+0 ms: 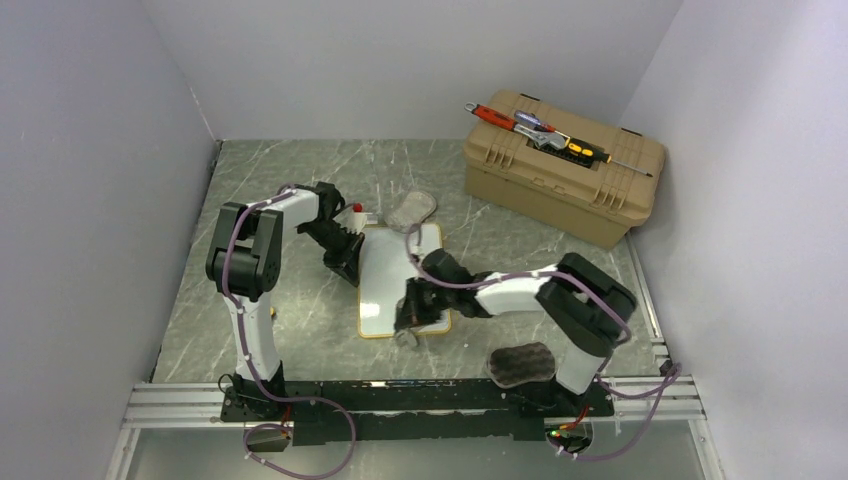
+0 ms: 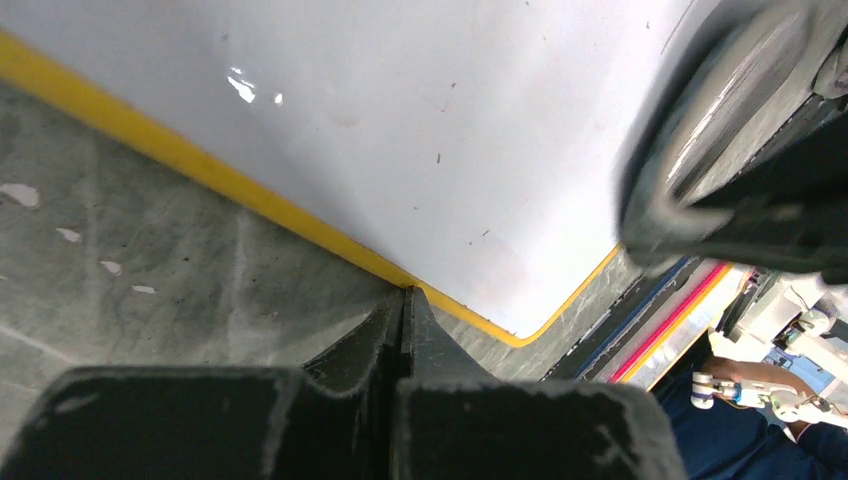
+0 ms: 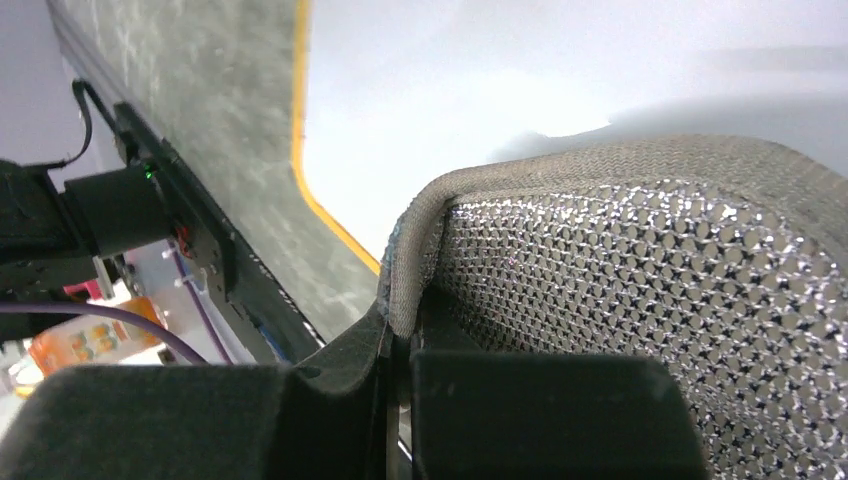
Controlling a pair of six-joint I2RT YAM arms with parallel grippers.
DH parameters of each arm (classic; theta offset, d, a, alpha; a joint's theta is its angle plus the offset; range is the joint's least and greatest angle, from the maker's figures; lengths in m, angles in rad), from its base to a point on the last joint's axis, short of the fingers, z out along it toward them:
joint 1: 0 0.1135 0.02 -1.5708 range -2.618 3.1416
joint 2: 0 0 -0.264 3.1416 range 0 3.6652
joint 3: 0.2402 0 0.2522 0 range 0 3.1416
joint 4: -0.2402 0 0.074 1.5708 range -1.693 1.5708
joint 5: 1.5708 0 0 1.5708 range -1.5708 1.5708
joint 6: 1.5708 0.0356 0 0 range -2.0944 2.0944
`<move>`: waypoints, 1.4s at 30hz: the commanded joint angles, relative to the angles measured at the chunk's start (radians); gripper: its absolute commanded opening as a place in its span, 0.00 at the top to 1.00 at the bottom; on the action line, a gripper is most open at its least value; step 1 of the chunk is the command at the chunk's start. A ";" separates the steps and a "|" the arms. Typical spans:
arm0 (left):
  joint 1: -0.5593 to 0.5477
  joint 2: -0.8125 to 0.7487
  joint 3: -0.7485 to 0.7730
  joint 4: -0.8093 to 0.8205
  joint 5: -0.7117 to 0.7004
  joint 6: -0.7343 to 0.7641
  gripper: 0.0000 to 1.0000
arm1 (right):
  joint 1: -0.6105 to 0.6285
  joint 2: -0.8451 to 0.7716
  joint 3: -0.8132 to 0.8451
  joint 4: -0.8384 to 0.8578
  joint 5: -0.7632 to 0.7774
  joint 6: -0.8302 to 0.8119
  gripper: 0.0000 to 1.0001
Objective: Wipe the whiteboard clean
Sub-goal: Erase the whiteboard at the center of the board, then adjust the whiteboard at the center of the board.
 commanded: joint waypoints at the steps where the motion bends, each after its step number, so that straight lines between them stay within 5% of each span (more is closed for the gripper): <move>1: -0.013 0.029 -0.034 0.093 -0.086 0.038 0.96 | -0.067 -0.108 -0.153 -0.121 0.108 0.011 1.00; 13: -0.013 0.045 -0.021 0.061 -0.047 0.030 0.96 | 0.042 0.174 0.235 -0.197 0.091 0.003 1.00; 21: 0.023 -0.074 0.047 -0.089 0.014 0.091 0.93 | -0.118 -0.188 -0.007 -0.315 0.143 0.002 1.00; 27: 0.024 -0.077 0.241 -0.160 0.020 0.137 0.47 | -0.107 -0.384 -0.137 -0.392 0.195 0.102 1.00; 28: 0.023 -0.050 0.281 -0.155 0.023 0.140 0.45 | -0.099 -0.401 -0.155 -0.383 0.197 0.122 1.00; 35: 0.009 0.179 0.534 -0.151 0.003 0.188 0.50 | -0.078 -0.419 -0.232 -0.337 0.169 0.183 1.00; 42: 0.009 0.267 0.576 -0.092 0.010 0.220 0.49 | -0.073 -0.365 -0.289 -0.253 0.150 0.230 1.00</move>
